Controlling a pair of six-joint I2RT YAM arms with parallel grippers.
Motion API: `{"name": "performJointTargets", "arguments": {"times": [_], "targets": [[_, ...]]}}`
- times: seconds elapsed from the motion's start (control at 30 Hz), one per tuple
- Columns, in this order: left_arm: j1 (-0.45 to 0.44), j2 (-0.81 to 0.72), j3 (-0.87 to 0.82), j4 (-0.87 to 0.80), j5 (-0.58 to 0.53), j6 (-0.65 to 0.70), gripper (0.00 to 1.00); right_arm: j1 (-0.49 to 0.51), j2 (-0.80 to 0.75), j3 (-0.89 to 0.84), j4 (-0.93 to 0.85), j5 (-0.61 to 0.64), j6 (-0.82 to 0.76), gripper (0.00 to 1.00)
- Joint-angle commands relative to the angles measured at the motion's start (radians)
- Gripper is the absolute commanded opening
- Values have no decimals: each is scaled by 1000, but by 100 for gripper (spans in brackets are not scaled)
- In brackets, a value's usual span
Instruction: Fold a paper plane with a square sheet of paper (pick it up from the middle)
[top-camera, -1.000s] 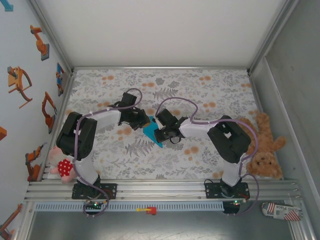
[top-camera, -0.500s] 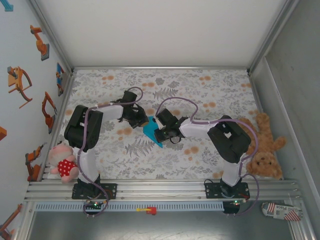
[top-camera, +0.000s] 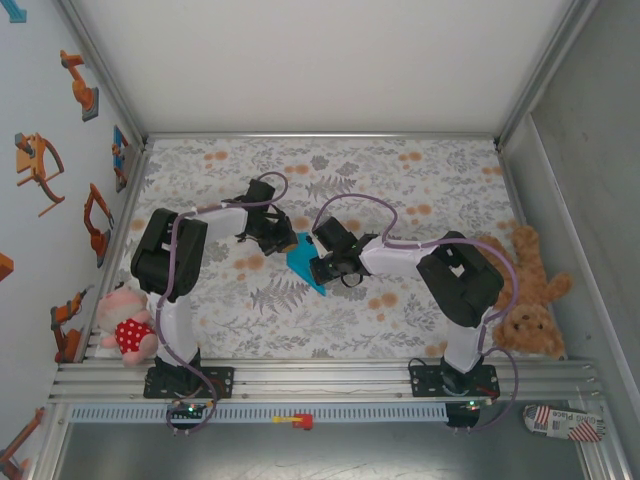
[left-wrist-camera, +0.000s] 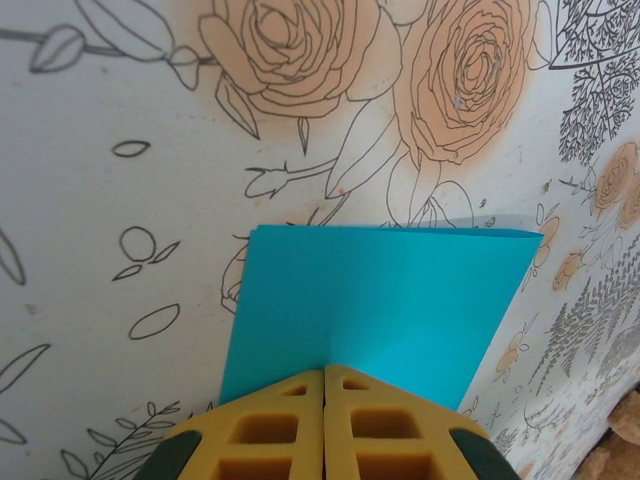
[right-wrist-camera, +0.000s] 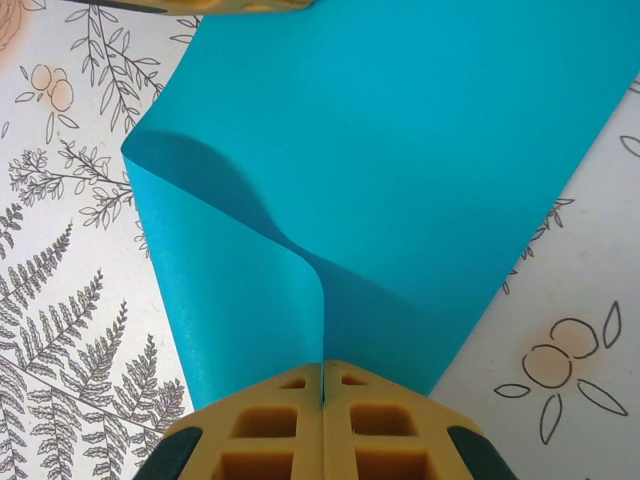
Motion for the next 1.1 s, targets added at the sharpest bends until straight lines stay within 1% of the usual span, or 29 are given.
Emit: {"name": "performJointTargets", "arguments": {"times": [0.0, 0.4, 0.5, 0.6, 0.7, 0.83, 0.93, 1.07], "targets": [[-4, 52, -9, -72, -43, 29, 8, -8, -20, -13, -20, 20, 15, 0], [-4, 33, 14, -84, -38, 31, 8, -10, 6, -14, -31, 13, 24, 0], [-4, -2, 30, -82, -33, 31, 9, -10, 16, -14, -37, 9, 26, 0], [-3, -76, 20, -50, -26, 17, 11, -9, 23, -14, -37, 5, 29, 0], [-3, -159, -25, -8, -19, -8, 13, -11, 23, -14, -37, 5, 32, 0], [-16, -242, -139, 69, 17, -73, 14, -11, 26, -12, -33, 3, 31, 0], [-45, -279, -217, 130, 50, -126, 14, -12, 29, -10, -32, -1, 31, 0], [-93, -296, -274, 174, 58, -155, 13, -13, 32, -11, -27, -4, 31, 0]]}}
